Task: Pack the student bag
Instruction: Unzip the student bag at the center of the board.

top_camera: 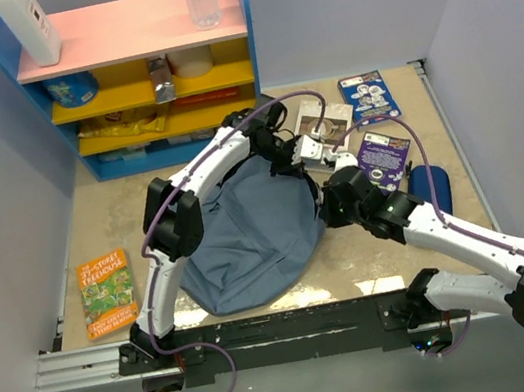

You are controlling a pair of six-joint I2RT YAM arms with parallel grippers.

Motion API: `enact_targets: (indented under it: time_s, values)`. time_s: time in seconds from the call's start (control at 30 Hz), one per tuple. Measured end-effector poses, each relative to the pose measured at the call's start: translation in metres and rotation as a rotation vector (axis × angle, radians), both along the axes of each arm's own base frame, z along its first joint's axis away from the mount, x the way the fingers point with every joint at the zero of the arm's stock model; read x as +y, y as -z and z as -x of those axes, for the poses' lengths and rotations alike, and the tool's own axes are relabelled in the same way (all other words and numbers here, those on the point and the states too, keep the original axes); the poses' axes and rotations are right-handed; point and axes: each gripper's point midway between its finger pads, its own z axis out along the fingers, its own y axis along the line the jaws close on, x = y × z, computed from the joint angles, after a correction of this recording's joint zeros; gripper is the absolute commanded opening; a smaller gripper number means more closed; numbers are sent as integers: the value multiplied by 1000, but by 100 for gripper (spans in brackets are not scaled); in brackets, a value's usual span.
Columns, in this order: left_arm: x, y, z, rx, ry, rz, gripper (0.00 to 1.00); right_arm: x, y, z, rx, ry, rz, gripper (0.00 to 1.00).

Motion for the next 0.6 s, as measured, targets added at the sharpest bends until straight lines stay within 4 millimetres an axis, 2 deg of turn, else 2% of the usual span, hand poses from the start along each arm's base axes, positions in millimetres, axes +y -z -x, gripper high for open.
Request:
enact_targets:
  time_s: [0.27, 0.4, 0.6]
  values:
    - [4, 0, -28, 92, -256, -21, 0, -7, 2, 6, -7, 10, -5, 0]
    - [3, 8, -30, 156, -319, -39, 0, -8, -3, 5, -23, 22, -17, 0]
    - [6, 9, -32, 242, -459, -77, 0, -5, 4, 5, -3, 39, -28, 0]
